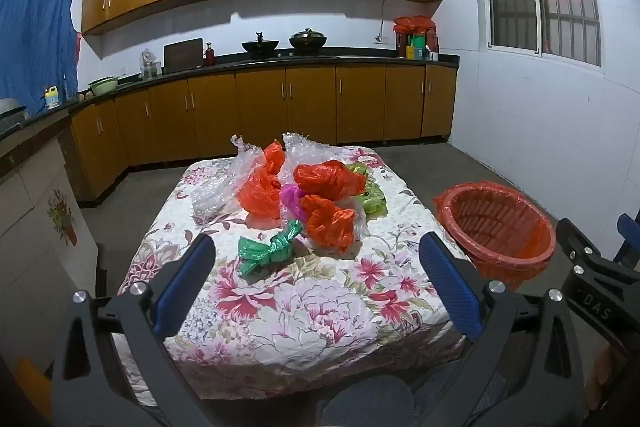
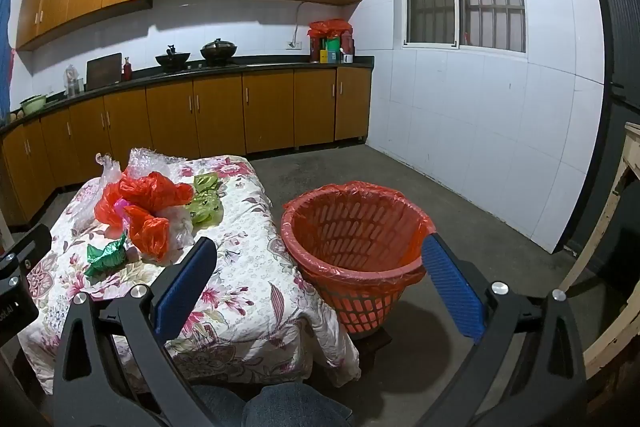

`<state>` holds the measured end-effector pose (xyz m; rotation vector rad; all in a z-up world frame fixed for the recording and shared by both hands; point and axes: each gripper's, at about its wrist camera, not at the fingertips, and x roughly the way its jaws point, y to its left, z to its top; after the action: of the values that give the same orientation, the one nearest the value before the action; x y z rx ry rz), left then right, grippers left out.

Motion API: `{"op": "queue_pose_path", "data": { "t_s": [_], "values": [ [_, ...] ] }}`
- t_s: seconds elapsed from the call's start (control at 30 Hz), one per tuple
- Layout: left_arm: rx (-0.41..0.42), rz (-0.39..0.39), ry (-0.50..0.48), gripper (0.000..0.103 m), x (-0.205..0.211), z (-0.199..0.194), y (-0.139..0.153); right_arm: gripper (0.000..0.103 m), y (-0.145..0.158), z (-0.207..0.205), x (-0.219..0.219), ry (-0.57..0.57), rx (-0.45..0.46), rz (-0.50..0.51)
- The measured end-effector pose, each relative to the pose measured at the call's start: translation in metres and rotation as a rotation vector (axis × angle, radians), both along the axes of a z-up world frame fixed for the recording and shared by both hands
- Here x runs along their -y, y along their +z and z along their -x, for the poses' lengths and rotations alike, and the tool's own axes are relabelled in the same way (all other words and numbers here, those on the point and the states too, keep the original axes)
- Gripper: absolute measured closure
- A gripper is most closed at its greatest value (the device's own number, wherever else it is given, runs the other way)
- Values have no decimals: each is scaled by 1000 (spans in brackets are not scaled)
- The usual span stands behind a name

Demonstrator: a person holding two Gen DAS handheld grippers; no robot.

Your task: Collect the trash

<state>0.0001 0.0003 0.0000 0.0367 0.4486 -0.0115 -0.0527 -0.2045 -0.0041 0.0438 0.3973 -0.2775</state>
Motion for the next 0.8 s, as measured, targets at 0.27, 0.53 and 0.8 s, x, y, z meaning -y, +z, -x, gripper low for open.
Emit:
{"op": "queue_pose_path", "data": {
  "t_s": [0.27,0.53,0.8],
  "values": [
    [-2,0,0,4,0,0,0,2,0,0,0,-2,-1,1],
    [-5,-1,0,4,0,0,0,2,0,0,0,1,-1,1],
    [-5,0,-1,4,0,0,0,2,0,0,0,0,-1,1]
  ]
}}
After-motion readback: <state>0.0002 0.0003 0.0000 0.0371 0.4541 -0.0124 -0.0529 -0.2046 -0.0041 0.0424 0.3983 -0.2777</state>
